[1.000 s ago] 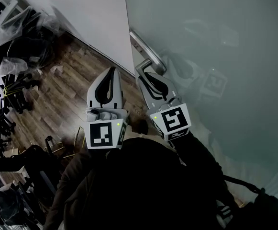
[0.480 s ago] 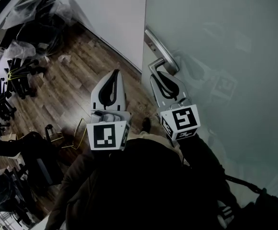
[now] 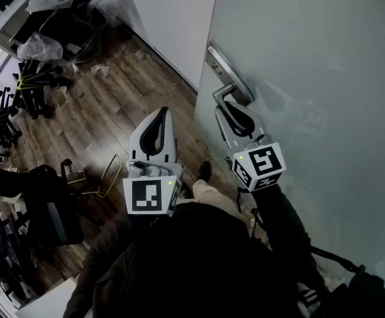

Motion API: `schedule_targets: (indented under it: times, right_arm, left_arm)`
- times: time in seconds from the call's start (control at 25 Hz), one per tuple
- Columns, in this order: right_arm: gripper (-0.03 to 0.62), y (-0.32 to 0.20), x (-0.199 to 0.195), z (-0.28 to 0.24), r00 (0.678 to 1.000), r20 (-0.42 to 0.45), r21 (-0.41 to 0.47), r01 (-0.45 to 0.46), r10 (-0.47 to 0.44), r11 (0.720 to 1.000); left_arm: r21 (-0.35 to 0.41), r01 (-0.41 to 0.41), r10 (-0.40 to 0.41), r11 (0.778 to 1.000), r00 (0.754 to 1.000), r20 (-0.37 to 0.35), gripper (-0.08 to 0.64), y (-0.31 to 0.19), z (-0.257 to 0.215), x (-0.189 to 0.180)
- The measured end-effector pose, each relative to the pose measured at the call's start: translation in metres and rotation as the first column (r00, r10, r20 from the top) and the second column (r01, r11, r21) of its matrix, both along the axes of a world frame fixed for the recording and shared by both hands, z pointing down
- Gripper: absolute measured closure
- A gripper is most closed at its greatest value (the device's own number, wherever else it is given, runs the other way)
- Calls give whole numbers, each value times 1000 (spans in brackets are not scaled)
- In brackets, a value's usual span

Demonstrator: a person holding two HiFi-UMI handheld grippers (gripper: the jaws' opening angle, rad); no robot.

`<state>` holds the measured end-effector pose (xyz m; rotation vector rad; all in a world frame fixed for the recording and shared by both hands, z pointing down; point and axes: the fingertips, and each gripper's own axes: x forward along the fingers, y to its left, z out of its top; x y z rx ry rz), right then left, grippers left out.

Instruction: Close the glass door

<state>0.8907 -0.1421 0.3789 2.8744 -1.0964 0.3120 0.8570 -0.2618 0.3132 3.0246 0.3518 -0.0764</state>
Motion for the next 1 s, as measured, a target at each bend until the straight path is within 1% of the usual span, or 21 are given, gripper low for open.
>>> schedule_targets:
  times: [0.32,0.4,0.52,0.64,0.72,0.8,1.0]
  right_arm:
    - [526,-43,-51,-7,994,-16,-34,110,-111,993]
    - [525,-57,-73,-10,990,-17,-37,141,-141,989]
    - [525,-80,-109,-15,984,-20,-35,178,-179,983]
    - [525,-91,-119,-13,977,-12,-14,215,-215,977]
    - [525,-95,-125,-8,971,2,-1,238,-238,971]
    - [525,-102,-141,-6,966,12,4,257,-257,966]
    - [526,-115,-171,-7,954,35,-8,300,-299,954]
  left_arm:
    - [2,93,-93,996,995,39,563,-39,6,-63]
    - [6,128,-128,992,991,38,563,-53,2,-86]
    - [8,184,-184,983,983,15,563,-71,-3,-127]
    - [7,238,-238,971,971,3,563,-72,-5,-145]
    - [-12,276,-276,961,961,9,563,-69,-1,-161]
    - [-24,321,-320,947,947,15,563,-68,1,-187]
    - [-6,409,-409,913,913,6,563,-66,-5,-249]
